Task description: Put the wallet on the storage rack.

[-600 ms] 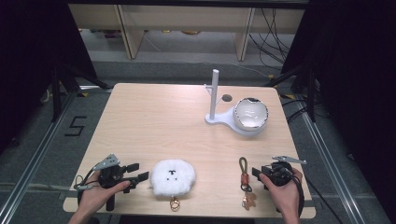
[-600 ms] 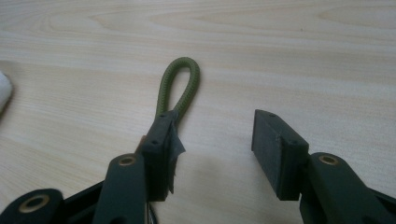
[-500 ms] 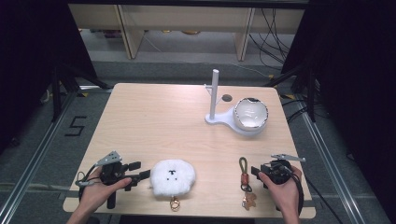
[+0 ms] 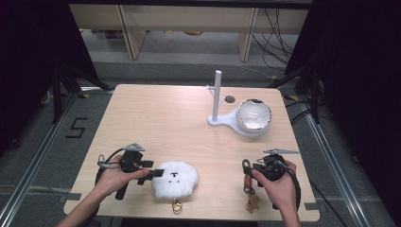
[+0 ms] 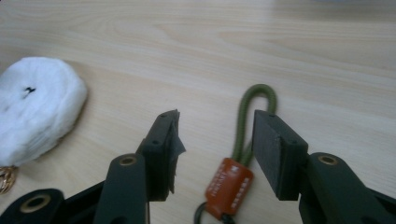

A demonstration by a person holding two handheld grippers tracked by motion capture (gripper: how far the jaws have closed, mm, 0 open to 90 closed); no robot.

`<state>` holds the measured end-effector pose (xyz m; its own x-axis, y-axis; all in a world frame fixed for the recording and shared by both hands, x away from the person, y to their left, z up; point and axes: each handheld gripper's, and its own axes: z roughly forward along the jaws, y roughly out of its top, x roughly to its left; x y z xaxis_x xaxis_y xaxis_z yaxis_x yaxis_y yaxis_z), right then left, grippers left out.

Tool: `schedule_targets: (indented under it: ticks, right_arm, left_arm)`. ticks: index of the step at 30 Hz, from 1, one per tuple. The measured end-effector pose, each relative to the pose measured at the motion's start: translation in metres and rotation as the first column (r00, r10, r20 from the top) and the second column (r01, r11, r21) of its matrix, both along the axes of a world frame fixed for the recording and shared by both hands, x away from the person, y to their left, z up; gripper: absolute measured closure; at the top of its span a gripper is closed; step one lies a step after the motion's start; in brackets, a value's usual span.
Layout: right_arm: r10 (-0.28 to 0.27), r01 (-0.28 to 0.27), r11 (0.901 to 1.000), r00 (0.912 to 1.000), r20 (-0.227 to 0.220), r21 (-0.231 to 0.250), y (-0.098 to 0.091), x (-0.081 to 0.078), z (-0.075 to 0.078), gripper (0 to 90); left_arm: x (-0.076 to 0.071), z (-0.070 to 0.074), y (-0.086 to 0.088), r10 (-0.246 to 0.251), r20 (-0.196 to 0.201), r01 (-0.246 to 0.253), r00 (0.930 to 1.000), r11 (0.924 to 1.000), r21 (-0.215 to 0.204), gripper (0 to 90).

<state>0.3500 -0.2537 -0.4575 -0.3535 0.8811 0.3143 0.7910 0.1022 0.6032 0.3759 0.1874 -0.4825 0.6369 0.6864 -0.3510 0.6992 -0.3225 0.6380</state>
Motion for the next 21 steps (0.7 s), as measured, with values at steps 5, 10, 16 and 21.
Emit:
schedule_targets:
  ticks: [5, 10, 16, 21]
  right_arm:
    - [0.068, -0.066, 0.9970, 0.9960, -0.057, 0.041, 0.021, 0.004, 0.001, 52.1]
    - [0.113, -0.110, 0.9931, 0.9908, -0.075, 0.040, 0.035, 0.008, -0.002, 51.7]
    - [0.149, -0.146, 0.9885, 0.9858, -0.079, 0.041, 0.042, 0.009, -0.004, 51.0]
    - [0.155, -0.152, 0.9873, 0.9839, -0.088, 0.047, 0.043, 0.008, -0.007, 50.5]
  left_arm:
    - [0.008, -0.001, -0.004, 0.034, -0.021, -0.034, 0.9992, 0.9992, 0.022, 32.3]
    - [0.013, -0.009, -0.011, 0.020, -0.084, -0.014, 0.9963, 0.9968, 0.079, 33.8]
    - [0.016, -0.015, -0.019, -0.005, -0.114, 0.019, 0.9935, 0.9922, 0.123, 38.0]
    - [0.013, -0.016, -0.023, 0.004, -0.080, 0.006, 0.9968, 0.9918, 0.127, 48.4]
